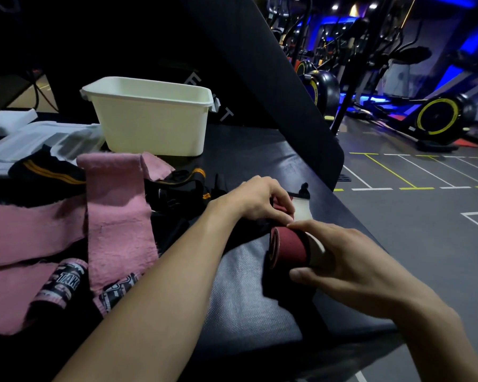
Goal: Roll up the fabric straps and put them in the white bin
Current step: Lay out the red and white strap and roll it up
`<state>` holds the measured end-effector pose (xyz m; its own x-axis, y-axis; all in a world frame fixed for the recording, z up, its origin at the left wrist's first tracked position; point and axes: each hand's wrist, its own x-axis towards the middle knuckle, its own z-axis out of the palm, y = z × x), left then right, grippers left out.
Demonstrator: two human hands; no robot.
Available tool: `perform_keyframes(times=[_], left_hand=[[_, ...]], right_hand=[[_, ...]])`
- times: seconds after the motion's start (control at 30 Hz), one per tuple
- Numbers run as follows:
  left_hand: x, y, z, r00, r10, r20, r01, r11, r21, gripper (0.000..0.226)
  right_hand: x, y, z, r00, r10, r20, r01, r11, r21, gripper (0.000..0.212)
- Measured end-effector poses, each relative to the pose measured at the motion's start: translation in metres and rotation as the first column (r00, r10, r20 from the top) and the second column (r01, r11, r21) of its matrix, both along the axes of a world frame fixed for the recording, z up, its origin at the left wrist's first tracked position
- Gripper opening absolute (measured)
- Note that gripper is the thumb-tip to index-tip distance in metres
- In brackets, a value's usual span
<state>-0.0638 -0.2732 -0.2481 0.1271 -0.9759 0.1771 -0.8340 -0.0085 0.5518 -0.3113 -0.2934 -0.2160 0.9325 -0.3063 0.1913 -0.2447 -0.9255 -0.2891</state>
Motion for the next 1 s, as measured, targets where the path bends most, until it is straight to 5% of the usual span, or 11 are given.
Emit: perform_keyframes(times=[0.2,0.73,1.0], left_hand=[[-0.006,0.002,0.001,0.995,-0.061,-0.080,0.062,0.998,0.004,0.022],[-0.012,0.004,0.001,0.969,-0.016,-0.247,0.027,0.999,0.040,0.018],[-0.012,0.010,0.003,0.924,-0.066,-0.378,0.084,0.996,0.031,0.020]], right_hand=[[0.001,-0.010,-0.003,1.000,-0.011,-0.004,0.012,0.972,0.233,0.040],[0.021,-0.011,-0.020,0.958,-0.115,0.262,0.057,0.974,0.221,0.042],[0.026,-0.022,-0.020,0.937,-0.267,0.223,0.199,0.938,0.284,0.047]])
